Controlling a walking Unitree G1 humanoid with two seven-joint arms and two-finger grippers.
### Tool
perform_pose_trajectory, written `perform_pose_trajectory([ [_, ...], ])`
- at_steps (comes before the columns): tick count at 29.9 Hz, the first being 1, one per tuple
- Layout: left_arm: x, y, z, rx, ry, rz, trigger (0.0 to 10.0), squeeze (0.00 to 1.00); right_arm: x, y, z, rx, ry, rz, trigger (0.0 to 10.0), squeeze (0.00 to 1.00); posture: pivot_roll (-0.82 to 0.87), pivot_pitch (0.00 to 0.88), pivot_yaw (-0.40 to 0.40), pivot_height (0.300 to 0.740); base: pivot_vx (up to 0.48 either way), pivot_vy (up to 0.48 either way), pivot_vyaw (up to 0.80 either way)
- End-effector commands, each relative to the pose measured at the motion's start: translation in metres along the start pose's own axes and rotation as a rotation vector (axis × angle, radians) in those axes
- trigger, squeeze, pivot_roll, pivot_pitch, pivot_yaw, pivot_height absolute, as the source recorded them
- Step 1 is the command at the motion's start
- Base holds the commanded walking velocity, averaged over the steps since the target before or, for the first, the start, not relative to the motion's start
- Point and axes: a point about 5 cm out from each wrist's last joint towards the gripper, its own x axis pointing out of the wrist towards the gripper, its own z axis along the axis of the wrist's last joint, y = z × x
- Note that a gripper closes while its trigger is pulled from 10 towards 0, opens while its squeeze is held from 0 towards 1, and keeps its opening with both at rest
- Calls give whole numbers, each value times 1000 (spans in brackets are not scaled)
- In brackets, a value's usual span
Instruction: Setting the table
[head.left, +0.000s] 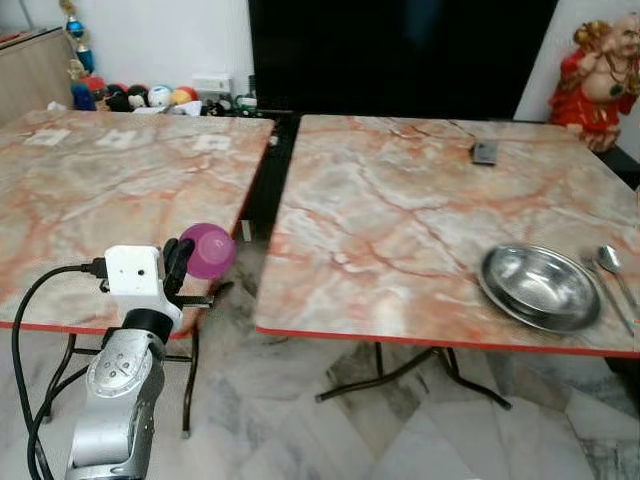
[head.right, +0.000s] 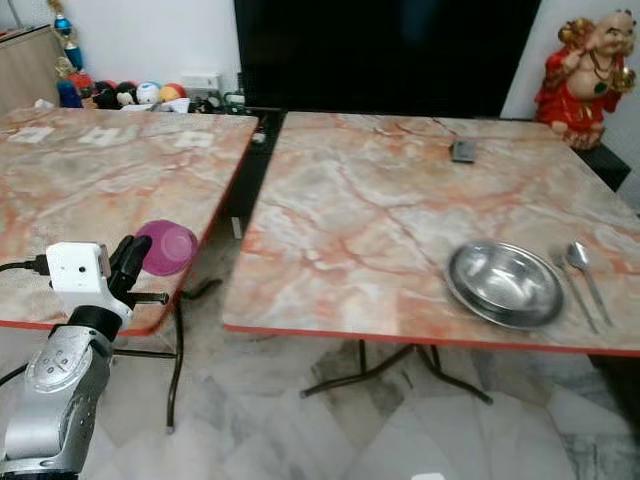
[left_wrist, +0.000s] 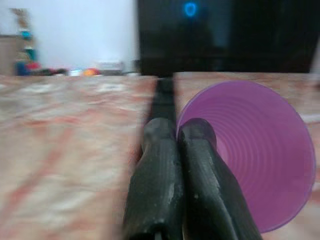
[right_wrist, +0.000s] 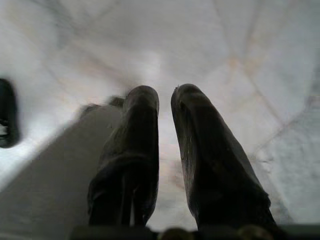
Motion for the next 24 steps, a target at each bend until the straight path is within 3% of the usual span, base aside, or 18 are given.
perform_pose_trajectory([
  [1,2,5,8,27,-25,-2,10000,0,0,3,1,11,-5,3,10000,0,51,0,1,740,0,-446,0],
  [24,2,6,9,48,-21,-26,10000,0,0,1,1,7,-1,-1,10000,0,54,0,-2,740,0,-445,0],
])
